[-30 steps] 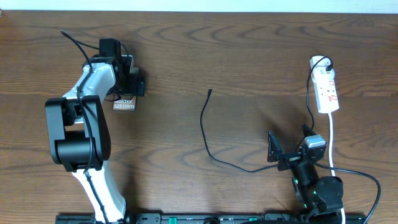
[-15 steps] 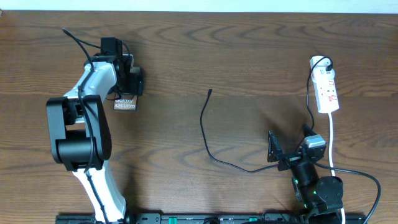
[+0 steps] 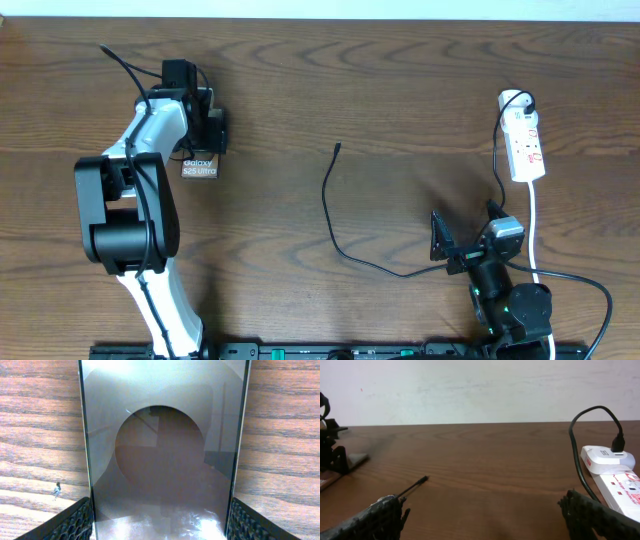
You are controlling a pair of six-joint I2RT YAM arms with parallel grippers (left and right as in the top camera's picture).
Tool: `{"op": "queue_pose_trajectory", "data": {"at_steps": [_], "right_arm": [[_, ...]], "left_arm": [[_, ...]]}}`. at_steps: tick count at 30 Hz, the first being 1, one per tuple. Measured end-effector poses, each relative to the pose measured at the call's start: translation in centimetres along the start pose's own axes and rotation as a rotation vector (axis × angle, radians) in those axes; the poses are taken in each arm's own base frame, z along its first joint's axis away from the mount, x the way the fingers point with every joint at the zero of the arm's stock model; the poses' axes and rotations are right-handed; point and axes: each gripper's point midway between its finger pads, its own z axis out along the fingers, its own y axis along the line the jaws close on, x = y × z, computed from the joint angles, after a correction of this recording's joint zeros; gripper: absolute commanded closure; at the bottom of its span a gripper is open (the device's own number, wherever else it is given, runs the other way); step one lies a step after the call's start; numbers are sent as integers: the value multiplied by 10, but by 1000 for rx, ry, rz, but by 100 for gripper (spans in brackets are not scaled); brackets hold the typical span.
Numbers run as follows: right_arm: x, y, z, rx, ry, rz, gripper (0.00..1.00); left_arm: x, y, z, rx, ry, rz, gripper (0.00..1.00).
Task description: Plug charger to phone and switch on socket
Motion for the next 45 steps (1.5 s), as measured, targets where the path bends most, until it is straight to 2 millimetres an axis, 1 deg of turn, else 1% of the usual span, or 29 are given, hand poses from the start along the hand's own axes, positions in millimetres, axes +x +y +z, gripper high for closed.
{"op": "queue_pose_trajectory", "data": {"at_steps": [2,8,9,12,15,17,19,20,23,25,26,27,28,30,32,34,36,39,42,45], "right_arm": [[0,0,0,0,0,0,1],[0,0,0,0,0,0,1],[0,0,0,0,0,0,1],[0,0,0,0,0,0,1],[0,0,0,0,0,0,1],[0,0,0,0,0,0,1],[0,0,0,0,0,0,1],[0,0,0,0,0,0,1],[0,0,0,0,0,0,1],[0,0,0,0,0,0,1],[0,0,0,0,0,0,1],[0,0,0,0,0,0,1],[0,0,0,0,0,0,1],[0,0,0,0,0,0,1],[0,0,0,0,0,0,1],[0,0,0,0,0,0,1],[0,0,0,0,0,0,1],[0,0,0,0,0,0,1],[0,0,0,0,0,0,1],[0,0,0,0,0,0,1]], "left_arm": [[0,0,0,-3,1,-8,39],[1,1,-1,-8,7,-38,49],[3,2,-2,-10,17,-42,54],[13,3,-5,-23,69,-59,60],[18,2,-7,-37,110,-84,62],[19,0,-8,-47,119,-91,63],[17,-7,-11,-56,122,-79,63],[15,-14,-12,-52,117,-74,63],[13,-38,-14,-44,110,-30,64],[14,-59,-15,-37,109,1,63],[14,-68,-16,-33,108,15,42],[15,-76,-17,-30,106,25,10],[15,-84,-18,-27,104,32,4],[12,-88,-22,-22,99,28,0],[9,-84,-26,-25,99,6,0],[8,-74,-30,-29,98,-18,0],[8,-60,-35,-45,96,-45,0],[8,-28,-43,-67,94,-113,0],[9,-2,-43,-74,93,-177,0],[18,13,-37,-78,114,-217,0]]}}
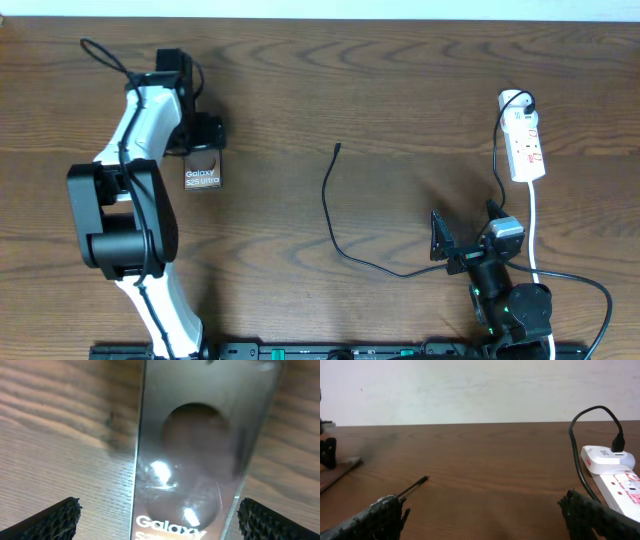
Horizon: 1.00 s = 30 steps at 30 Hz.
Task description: Plug charger to phone and switch on socket
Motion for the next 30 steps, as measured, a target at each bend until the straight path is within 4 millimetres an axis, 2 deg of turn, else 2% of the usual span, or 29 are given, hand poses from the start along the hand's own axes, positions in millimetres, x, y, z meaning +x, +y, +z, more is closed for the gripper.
{"op": "queue_pose_trajectory", "data": {"at_steps": [5,15,18,22,30], "right_arm": [[0,0,0,0,0,0,1],[0,0,0,0,0,0,1],[0,0,0,0,0,0,1],[0,0,0,0,0,0,1],[0,0,0,0,0,0,1]], "left_arm": [[16,-6,12,41,44,1,1],[20,-16,15,90,54,3,1],[14,-17,19,94,23,2,1],[-9,-19,19,98,-76,-4,1],[-32,-18,17,89,-170,-12,1]]}}
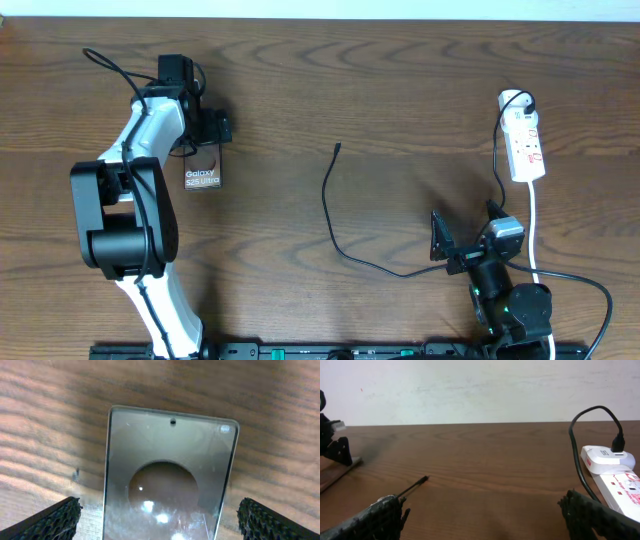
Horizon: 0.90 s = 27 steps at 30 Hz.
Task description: Plug charger to phone and switch on socket
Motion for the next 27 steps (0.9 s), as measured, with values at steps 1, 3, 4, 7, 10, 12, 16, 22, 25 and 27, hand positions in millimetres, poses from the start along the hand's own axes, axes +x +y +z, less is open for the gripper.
{"op": "queue_pose_trajectory", "data": {"at_steps": [1,3,4,7,10,12,16,22,25,27], "right_arm": [[0,0,0,0,0,0,1],[0,0,0,0,0,0,1],[0,0,0,0,0,0,1],[0,0,0,0,0,0,1],[0,0,0,0,0,0,1],[0,0,0,0,0,0,1],[0,0,0,0,0,0,1],[0,0,0,0,0,0,1],[0,0,0,0,0,0,1],[0,0,0,0,0,0,1]], "left_arm": [[-2,0,0,1,-9,0,1],[-3,0,0,0,-12,0,1],[-3,0,1,-2,-11,0,1],[-1,0,4,-3,-3,0,1],[-1,0,5,-4,-1,0,1],[0,1,5,-4,2,0,1],[6,1,13,-8,29,1,1],[9,0,17,0,39,1,0],[9,-1,18,2,41,1,8],[9,-3,18,4,41,7,13]]}}
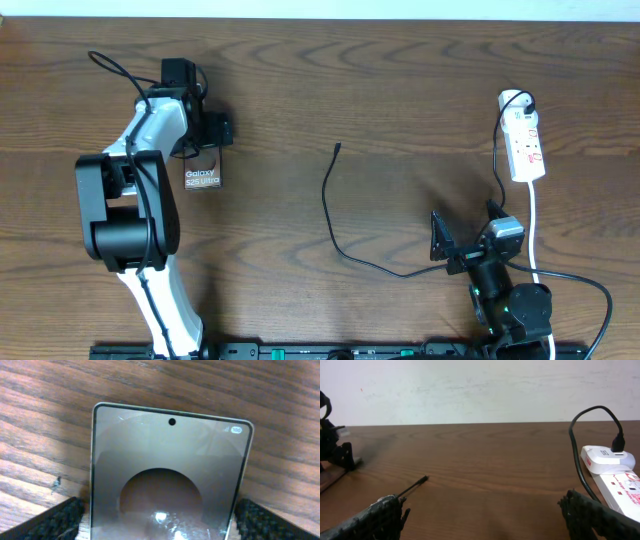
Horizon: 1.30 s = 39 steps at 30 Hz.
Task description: Plug charger to phone and switch on socket
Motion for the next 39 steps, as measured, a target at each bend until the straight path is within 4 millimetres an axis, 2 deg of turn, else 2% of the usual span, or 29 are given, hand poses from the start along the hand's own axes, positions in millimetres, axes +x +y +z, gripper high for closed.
{"op": "queue_pose_trajectory", "data": {"at_steps": [2,18,21,24,31,39], "right_arm": [[0,0,0,0,0,0,1],[0,0,0,0,0,0,1],[0,0,0,0,0,0,1],[0,0,0,0,0,0,1],[0,0,0,0,0,0,1],[0,0,0,0,0,0,1]], "left_arm": [[0,-3,0,-4,-2,11,22],[2,-7,-2,-27,4,29,35],[3,-6,-2,-28,9,29,42],[7,-6,-3,-32,34,30,48],[21,-2,-9,-59,146,38,54],[21,-1,-21,-66,186,39,58]]}}
